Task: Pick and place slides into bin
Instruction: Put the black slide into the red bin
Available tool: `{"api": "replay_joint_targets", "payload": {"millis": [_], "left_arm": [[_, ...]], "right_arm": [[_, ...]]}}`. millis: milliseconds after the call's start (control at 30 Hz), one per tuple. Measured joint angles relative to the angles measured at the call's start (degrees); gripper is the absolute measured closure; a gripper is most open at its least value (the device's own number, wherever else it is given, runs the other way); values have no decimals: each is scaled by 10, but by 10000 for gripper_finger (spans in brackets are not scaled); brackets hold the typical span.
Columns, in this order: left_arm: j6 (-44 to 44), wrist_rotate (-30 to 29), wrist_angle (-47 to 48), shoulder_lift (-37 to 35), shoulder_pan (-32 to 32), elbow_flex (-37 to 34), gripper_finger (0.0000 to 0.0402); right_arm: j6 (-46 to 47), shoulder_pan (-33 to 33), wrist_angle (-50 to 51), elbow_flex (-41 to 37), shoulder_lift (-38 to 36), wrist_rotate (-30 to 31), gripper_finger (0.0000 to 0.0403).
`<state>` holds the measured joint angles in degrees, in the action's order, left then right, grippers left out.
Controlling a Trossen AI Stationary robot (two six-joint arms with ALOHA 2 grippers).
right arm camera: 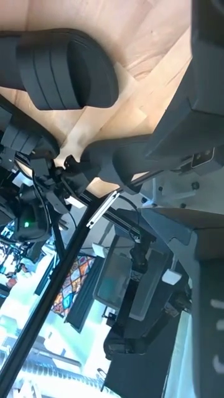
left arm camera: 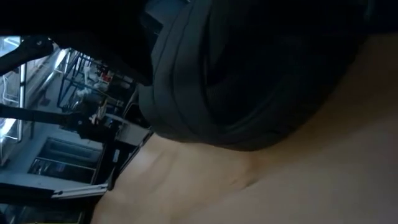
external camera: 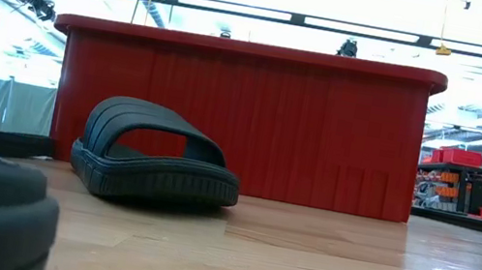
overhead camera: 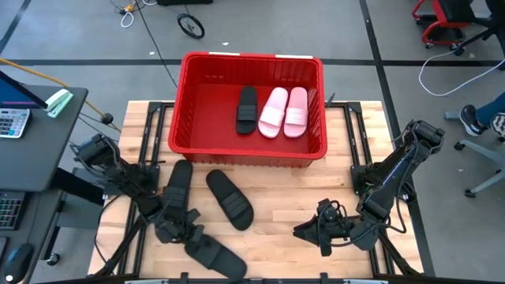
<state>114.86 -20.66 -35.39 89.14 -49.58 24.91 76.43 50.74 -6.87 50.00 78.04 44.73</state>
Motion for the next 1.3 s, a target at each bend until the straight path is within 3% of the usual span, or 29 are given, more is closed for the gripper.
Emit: {"api": "replay_joint_targets", "payload": {"millis": [233,300,367,467,600,733,1000,1133,1300], "left_arm": [[-20,1,-7,0,19,0,379],[-20,-7,-10,0,21,0,386],[-21,-44,-22,0,21,3,384],[-71,-162,-76,0,22,19,390],[-202,-335,-190,-8,27,64,390],[-441,-453,-276,-20,41,136,390],[-855,-681,-283,-30,118,342,389],[-959,-678,-222,-29,202,435,391],[-961,-685,-143,-29,307,487,391]], "right_arm": [[-6,0,9,0,0,0,264],[-6,0,15,0,0,0,264],[-6,0,15,0,0,0,264],[-13,-3,19,0,-7,0,264],[-57,-8,25,0,-36,0,264],[-119,-14,44,0,-88,-1,264],[-290,-33,66,0,-230,-1,264],[-381,-42,67,0,-289,-1,264],[-416,-42,71,0,-330,-1,264]]}}
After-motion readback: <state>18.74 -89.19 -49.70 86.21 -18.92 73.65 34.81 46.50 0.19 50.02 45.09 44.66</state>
